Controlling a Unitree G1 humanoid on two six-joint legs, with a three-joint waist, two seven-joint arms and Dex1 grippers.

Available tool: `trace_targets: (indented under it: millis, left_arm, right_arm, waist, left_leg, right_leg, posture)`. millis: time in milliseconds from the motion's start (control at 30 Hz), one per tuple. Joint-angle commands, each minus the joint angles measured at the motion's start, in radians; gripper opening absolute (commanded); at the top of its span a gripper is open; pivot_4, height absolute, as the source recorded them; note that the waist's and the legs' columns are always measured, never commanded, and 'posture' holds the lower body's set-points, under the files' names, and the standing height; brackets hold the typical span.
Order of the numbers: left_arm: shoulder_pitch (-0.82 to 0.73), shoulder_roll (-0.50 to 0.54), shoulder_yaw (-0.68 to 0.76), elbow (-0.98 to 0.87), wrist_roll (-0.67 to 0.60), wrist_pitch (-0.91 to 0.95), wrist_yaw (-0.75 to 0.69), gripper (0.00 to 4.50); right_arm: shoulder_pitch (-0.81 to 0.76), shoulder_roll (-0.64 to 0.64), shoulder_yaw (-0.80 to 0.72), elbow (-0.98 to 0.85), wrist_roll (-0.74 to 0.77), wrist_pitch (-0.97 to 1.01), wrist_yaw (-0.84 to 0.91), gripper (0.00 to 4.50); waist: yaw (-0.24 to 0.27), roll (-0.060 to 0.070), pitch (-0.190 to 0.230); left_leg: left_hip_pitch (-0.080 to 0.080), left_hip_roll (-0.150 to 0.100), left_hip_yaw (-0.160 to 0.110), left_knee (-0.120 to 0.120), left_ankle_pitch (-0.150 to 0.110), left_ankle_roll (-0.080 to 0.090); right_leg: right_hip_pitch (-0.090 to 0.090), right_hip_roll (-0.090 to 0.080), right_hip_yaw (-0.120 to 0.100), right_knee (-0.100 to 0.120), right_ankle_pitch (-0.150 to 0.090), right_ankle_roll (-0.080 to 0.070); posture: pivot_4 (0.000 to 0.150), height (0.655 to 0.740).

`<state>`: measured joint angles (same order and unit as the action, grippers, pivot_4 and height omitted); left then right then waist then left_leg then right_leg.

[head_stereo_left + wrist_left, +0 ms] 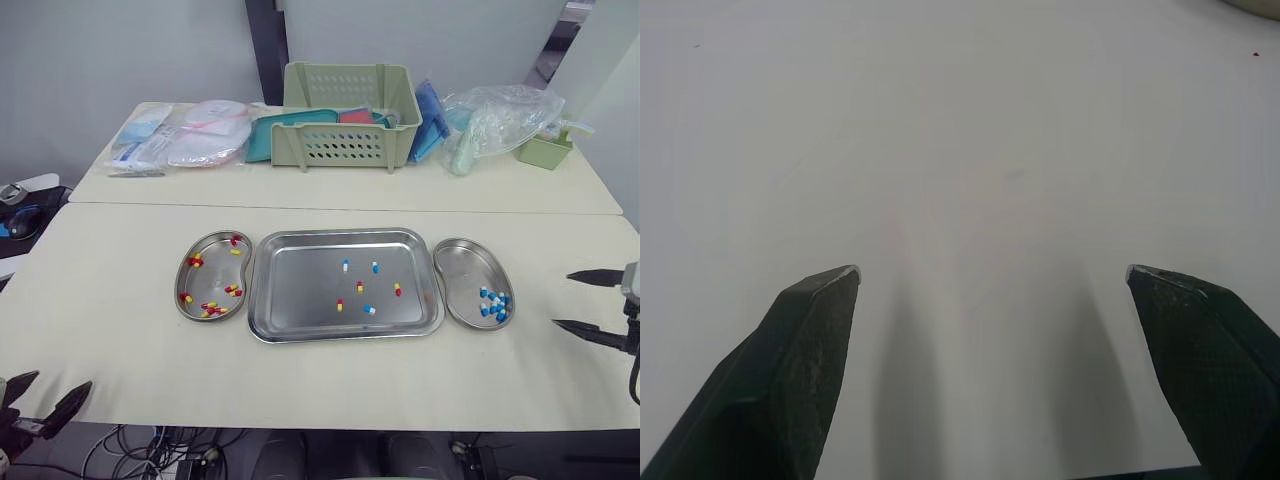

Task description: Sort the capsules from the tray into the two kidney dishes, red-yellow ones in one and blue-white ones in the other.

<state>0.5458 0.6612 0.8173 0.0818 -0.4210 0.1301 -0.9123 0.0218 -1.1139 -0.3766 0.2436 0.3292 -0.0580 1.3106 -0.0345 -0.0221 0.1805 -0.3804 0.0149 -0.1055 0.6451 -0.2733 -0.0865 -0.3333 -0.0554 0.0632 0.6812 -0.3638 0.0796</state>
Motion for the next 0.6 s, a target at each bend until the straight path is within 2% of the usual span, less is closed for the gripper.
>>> trace_targets:
  millis: [33,600]
  left_arm:
    - [0.014,-0.001,0.007,-0.028,-0.011,-0.017,0.003,4.43]
    - [0.030,0.006,-0.032,-0.093,-0.032,0.013,-0.032,4.43]
  right_arm:
    - [-0.028,-0.023,-0.002,0.024,-0.008,-0.025,0.021,4.50]
    - [0.023,-0.011,-0.039,-0.032,0.002,-0.028,0.025,4.50]
  waist:
    - [0.000,0.000,0.000]
    - [0.000,0.001,0.000]
  left_leg:
    - [0.000,0.000,0.000,0.000,0.000,0.000]
    - [0.000,0.000,0.000,0.000,0.000,0.000]
  right_leg:
    - [0.000,0.000,0.000,0.000,0.000,0.000]
    - [0.000,0.000,0.000,0.000,0.000,0.000]
  posture:
    - [0.150,0.7400]
    - [0.150,0.7400]
